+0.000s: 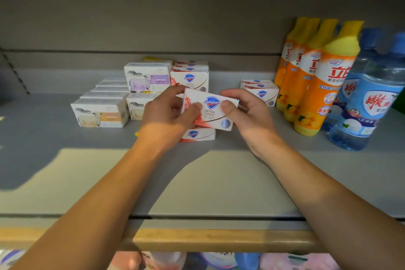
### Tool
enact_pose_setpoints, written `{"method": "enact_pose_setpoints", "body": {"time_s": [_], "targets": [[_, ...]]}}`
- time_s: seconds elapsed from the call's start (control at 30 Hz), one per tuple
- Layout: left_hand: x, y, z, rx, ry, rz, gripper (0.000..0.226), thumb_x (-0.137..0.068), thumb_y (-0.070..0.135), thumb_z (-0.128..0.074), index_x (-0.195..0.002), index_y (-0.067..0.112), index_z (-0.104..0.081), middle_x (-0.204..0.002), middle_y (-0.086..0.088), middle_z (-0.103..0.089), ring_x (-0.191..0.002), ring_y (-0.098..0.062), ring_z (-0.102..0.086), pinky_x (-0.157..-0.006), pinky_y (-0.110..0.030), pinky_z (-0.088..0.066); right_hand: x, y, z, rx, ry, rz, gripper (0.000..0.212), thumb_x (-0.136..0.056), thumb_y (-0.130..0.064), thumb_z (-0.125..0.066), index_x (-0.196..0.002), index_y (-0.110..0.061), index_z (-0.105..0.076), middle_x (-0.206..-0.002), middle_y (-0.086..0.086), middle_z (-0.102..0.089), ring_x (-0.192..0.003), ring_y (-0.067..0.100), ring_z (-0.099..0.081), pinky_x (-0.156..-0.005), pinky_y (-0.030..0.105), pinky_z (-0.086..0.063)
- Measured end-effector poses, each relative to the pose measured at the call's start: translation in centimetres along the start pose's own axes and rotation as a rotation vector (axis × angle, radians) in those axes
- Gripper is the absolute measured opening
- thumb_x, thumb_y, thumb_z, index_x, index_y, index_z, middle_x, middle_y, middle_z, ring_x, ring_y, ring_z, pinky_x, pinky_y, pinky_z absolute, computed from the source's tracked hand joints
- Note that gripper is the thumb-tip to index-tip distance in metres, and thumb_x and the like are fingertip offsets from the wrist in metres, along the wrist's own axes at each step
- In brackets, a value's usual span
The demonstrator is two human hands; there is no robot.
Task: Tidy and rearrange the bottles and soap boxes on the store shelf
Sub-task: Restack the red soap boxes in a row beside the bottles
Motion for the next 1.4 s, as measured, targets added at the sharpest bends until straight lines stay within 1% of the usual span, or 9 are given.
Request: {"method": "enact_pose_setpoints", "body": {"time_s": [0.2,0.43,0.6,0.77,0.87,1.0,1.13,1.23,1.4], "targets": [[0.0,-0.2,-0.1,0.170,0.033,-0.021,0.032,-0.081,0.038,-0.063,-0.111,0.027,-0.063,-0.097,0.005,-0.075,-0.088,-0.013,-0.072,-0.079,-0.044,-0.058,0.2,1.3,-1.9,-0.119,-0.162,-0.117,0.047,-0.068,-0.024,-0.077,-0.112,-0.029,-0.059,-0.108,-0.002,-0.074,-0.103,0.018,-0.069,-0.088,0.041,-0.056],[0.3,0.6,2.3,-0.011,0.317,-0.130,0.019,-0.081,0.051,-0.060,-0.087,0.033,-0.062,-0.083,0.018,-0.063,-0.080,-0.003,-0.058,-0.070,-0.046,-0.055,0.7,-2.3,0.1,0.176,0.092,0.158,0.044,-0.073,-0.030,-0.081,-0.104,-0.043,-0.053,-0.098,-0.040,-0.063,-0.102,-0.011,-0.061,-0.071,0.009,-0.051],[1.3,2.1,-0.7,0.194,0.073,-0.072,0.042,-0.085,0.056,-0.043,-0.090,0.025,-0.071,-0.080,0.009,-0.071,-0.077,-0.012,-0.065,-0.073,-0.037,-0.052,2.4,-6.5,-0.5,0.434,0.183,0.535,0.052,-0.075,-0.010,-0.078,-0.123,-0.024,-0.063,-0.123,-0.007,-0.064,-0.114,0.009,-0.057,-0.093,0.030,-0.049],[1.1,2.2,-1.8,0.689,-0.129,0.025,0.033,-0.092,0.027,-0.057,-0.121,0.012,-0.060,-0.113,-0.011,-0.070,-0.103,-0.031,-0.068,-0.088,-0.056,-0.053,3.8,-7.5,-3.7,0.611,0.007,0.726,0.057,-0.070,0.009,-0.071,-0.124,-0.008,-0.066,-0.134,0.008,-0.057,-0.121,0.030,-0.054,-0.107,0.026,-0.037],[0.8,2.0,-1.6,0.717,-0.173,0.023,0.032,-0.092,0.010,-0.059,-0.124,0.007,-0.056,-0.109,-0.014,-0.070,-0.096,-0.031,-0.069,-0.077,-0.046,-0.056,3.8,-7.6,-2.9,0.461,0.009,0.669,0.047,-0.073,0.009,-0.065,-0.117,-0.008,-0.069,-0.128,0.005,-0.060,-0.118,0.019,-0.056,-0.101,0.029,-0.045],[0.6,1.1,-1.8,0.514,-0.165,0.077,0.042,-0.074,0.014,-0.066,-0.115,0.015,-0.055,-0.092,-0.006,-0.075,-0.074,-0.021,-0.070,-0.064,-0.032,-0.053,2.2,-6.1,0.4,0.297,0.186,0.444,0.039,-0.078,-0.016,-0.068,-0.116,-0.017,-0.058,-0.117,0.000,-0.056,-0.098,0.011,-0.059,-0.083,0.035,-0.053],[0.8,1.4,-2.6,0.487,-0.316,0.008,0.045,-0.073,0.009,-0.068,-0.117,0.017,-0.060,-0.091,-0.010,-0.075,-0.078,-0.024,-0.071,-0.068,-0.030,-0.055,1.1,-3.6,-0.2,0.106,0.029,0.183,0.045,-0.080,-0.034,-0.063,-0.124,-0.033,-0.054,-0.117,-0.018,-0.064,-0.106,0.003,-0.062,-0.080,0.022,-0.053],[0.4,1.1,-1.9,0.471,-0.225,0.001,0.041,-0.074,0.012,-0.067,-0.113,0.024,-0.066,-0.093,-0.003,-0.076,-0.079,-0.019,-0.072,-0.067,-0.027,-0.055,0.7,-3.1,-0.2,0.059,0.007,0.128,0.026,-0.078,-0.031,-0.065,-0.103,-0.037,-0.061,-0.096,-0.026,-0.071,-0.092,0.000,-0.067,-0.071,0.016,-0.051],[0.0,0.2,-1.2,0.436,-0.120,0.046,0.019,-0.075,0.022,-0.070,-0.091,0.033,-0.068,-0.079,0.001,-0.075,-0.063,-0.016,-0.070,-0.055,-0.025,-0.054,0.3,-1.9,0.0,0.051,-0.015,0.067,0.026,-0.076,-0.035,-0.069,-0.101,-0.032,-0.064,-0.100,-0.016,-0.073,-0.092,0.008,-0.070,-0.074,0.029,-0.056]]}}
Point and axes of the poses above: each hand's wrist, its own x-axis away from the middle knuckle, its own z-axis out of the back of the hand, y = z × x, the point moved 8 cm from there along -x, towards the middle knuckle
